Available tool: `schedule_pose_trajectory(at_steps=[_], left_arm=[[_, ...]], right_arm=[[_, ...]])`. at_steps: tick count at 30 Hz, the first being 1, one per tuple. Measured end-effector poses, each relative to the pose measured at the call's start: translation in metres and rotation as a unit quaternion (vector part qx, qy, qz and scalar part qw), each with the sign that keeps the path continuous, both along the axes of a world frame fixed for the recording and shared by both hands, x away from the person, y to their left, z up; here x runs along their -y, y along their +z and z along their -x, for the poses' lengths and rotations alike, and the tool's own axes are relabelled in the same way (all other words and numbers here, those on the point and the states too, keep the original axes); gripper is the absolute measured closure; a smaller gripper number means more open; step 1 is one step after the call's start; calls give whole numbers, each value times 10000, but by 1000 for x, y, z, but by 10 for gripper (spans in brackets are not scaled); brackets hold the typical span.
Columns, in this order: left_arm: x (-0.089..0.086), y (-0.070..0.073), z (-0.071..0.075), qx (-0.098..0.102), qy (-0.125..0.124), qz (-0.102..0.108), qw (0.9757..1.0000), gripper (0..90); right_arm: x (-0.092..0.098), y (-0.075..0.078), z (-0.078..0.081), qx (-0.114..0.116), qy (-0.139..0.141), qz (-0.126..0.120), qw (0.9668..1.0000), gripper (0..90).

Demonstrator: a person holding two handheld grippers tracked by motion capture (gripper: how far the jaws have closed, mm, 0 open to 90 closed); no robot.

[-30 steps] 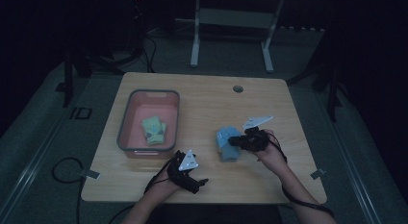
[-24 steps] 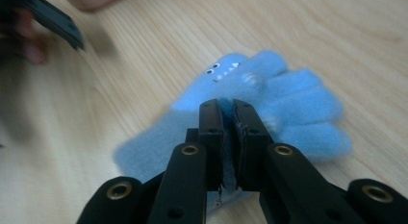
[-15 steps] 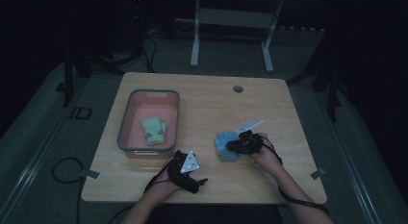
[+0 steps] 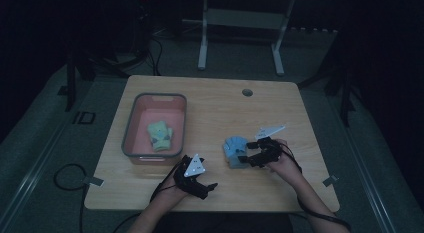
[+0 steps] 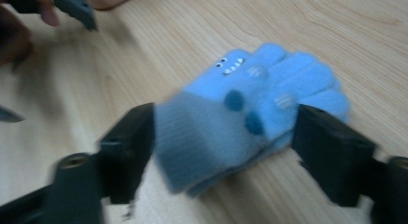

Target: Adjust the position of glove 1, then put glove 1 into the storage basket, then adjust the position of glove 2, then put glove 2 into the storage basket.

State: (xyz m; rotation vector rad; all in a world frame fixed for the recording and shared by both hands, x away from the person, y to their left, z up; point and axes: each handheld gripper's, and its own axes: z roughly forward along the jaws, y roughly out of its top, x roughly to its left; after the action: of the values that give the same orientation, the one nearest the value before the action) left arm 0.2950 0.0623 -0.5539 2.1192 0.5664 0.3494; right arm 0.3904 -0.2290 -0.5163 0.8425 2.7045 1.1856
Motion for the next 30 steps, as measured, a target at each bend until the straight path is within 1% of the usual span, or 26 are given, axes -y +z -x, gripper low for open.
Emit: schedule_pose_trajectory(at_steps=[1,2,3,4,6,7,9,11,13,15,16,18,20,21,22,24,26,27,28,29,30], left_arm=[[0,0,0,-38,12,-26,10000,32],[0,0,0,-63,6,-37,10000,32],[1,0,0,-92,-6,-68,9999,32],[2,0,0,-102,-13,-127,9999,32],[3,1,1,-103,-54,-82,9999,32],[4,1,1,-100,-55,-104,9999,32],[5,1,1,-123,-116,-69,9998,32],[5,2,2,-157,-129,-99,9997,32],[6,2,3,-141,-143,-126,9997,32],[7,3,3,-160,-177,-92,9997,33],[7,4,3,-169,-185,-107,9996,33],[8,4,3,-193,-245,-85,9995,38],[10,5,3,-194,-286,-109,9993,39],[11,6,3,-146,-275,-177,9994,39],[12,7,3,-117,-291,-187,9993,39],[14,10,2,-126,-388,-160,9990,38],[15,13,0,-189,-480,-43,9987,38],[16,15,-2,-185,-479,-39,9987,38],[16,16,-3,-161,-471,-21,9988,38],[17,17,-5,-157,-520,-13,9985,39],[18,18,-6,-153,-522,-23,9985,41]], right_arm=[[2,0,1,4,-16,-18,10000,196],[4,0,2,56,-29,-23,10000,180],[6,0,3,127,-42,-12,9999,176],[8,0,3,125,-15,29,9999,169],[12,1,3,141,-114,-28,9998,171],[14,1,3,172,-164,-50,9997,172],[17,3,3,264,-225,-89,9994,172],[20,5,3,319,-243,-136,9991,172],[22,6,3,360,-272,-176,9988,172],[24,7,3,432,-302,-245,9983,172],[25,8,3,455,-315,-276,9981,172],[27,9,3,539,-315,-293,9976,155],[29,11,3,622,-366,-259,9971,143],[29,12,3,599,-371,-258,9972,141],[30,13,3,577,-401,-284,9971,141],[33,16,4,529,-522,-353,9966,138],[35,18,3,472,-675,-477,9955,136],[36,20,2,402,-724,-489,9954,133],[37,22,2,370,-738,-509,9953,123],[38,23,2,395,-730,-575,9949,121],[39,25,2,348,-677,-625,9951,120]])
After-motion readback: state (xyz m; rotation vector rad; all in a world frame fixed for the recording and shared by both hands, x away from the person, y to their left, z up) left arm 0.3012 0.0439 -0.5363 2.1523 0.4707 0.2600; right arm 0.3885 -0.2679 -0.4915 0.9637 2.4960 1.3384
